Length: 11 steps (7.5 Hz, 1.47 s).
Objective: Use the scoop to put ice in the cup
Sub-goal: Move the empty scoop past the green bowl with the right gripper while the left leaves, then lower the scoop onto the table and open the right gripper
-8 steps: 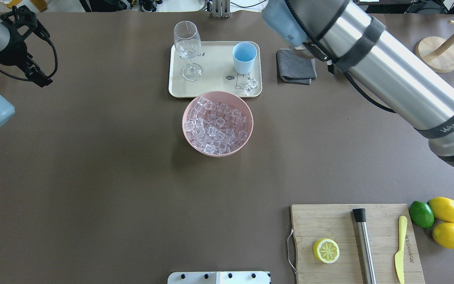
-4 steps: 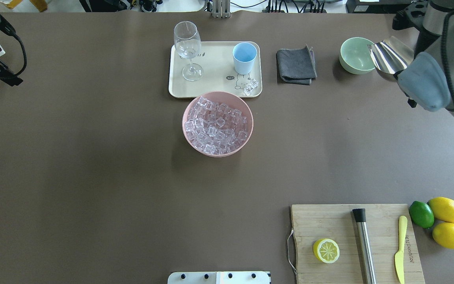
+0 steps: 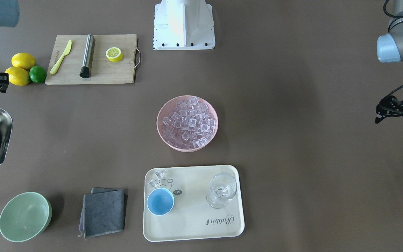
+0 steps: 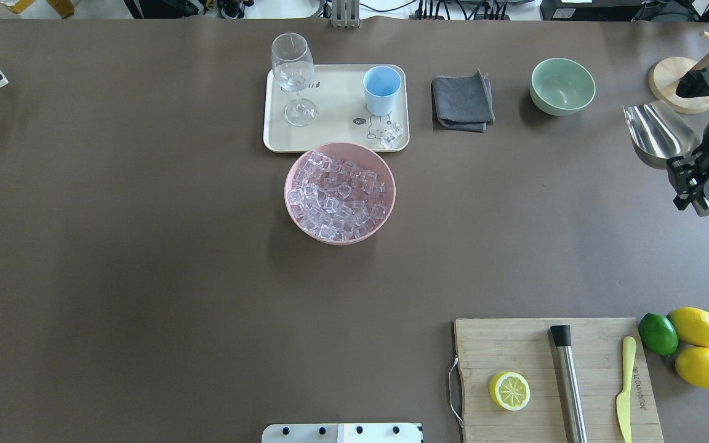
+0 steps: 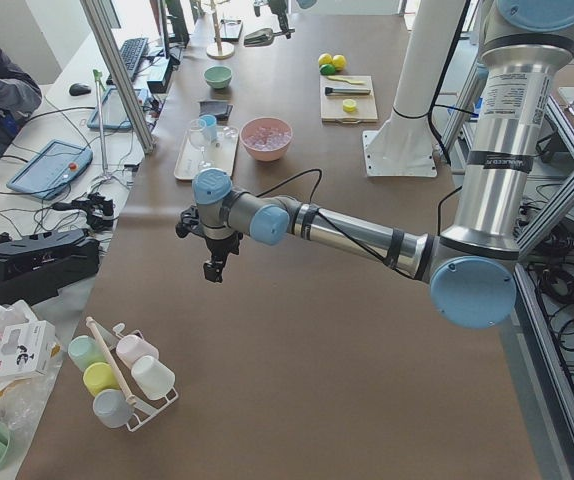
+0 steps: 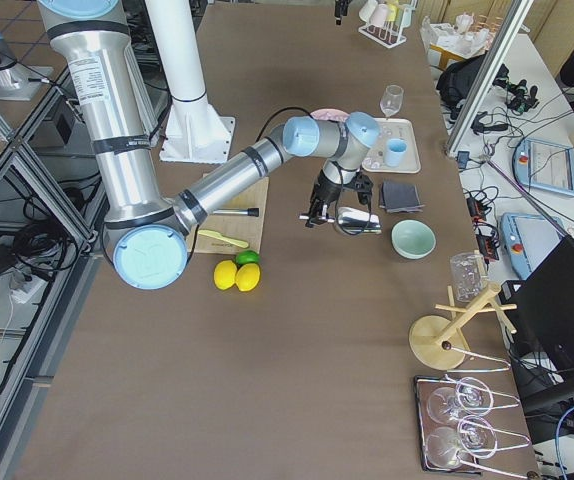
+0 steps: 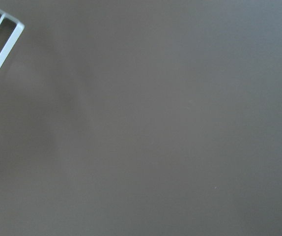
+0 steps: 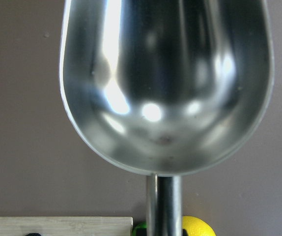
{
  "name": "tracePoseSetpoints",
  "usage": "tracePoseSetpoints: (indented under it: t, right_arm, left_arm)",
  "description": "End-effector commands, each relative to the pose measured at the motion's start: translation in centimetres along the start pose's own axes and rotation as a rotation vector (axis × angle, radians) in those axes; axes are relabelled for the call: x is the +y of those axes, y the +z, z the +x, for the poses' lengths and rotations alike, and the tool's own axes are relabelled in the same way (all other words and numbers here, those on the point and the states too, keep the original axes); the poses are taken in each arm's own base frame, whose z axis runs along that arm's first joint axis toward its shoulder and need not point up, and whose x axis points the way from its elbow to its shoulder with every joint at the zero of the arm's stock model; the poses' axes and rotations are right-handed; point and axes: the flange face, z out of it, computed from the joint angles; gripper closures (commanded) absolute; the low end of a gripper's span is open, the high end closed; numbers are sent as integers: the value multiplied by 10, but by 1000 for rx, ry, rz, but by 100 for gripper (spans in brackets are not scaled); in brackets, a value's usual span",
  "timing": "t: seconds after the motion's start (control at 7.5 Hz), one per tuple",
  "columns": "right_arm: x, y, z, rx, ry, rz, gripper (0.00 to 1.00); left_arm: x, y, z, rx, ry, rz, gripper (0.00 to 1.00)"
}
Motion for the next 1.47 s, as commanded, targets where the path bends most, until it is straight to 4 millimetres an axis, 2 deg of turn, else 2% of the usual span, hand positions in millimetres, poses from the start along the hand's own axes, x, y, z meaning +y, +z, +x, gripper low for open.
tracePoseSetpoints:
  t: [0.0,0.13,0.27,0.4,0.53,0.67,0.8,0.93,1.33]
  right_arm:
    - [17,42,38,-60,30,16,100]
    - [13,54,47,-79,21,19,100]
    - [6,66,53,-105,25,4,100]
    - [-5,86,63,-147,30,-15,100]
    - [-11,102,73,-191,47,-46,100]
    - [-13,109,78,-190,57,-56,100]
    - [-17,115,83,-189,58,-57,100]
    - [-20,121,87,-192,51,-52,100]
    - [-26,136,87,-183,57,-80,100]
  left_arm:
    - [120,-29,-80,-12,-233,5,2]
    - [152,-31,-107,-22,-314,-4,2]
    - [168,-28,-121,-26,-385,-47,2]
    - [178,-37,-134,-30,-444,-51,2]
    - [187,-34,-138,-32,-460,-60,2]
    - [189,-33,-138,-31,-463,-63,2]
    - [197,-20,-151,-25,-488,-89,2]
    - [189,-21,-152,-27,-482,-82,2]
    - [189,-24,-153,-21,-486,-73,2]
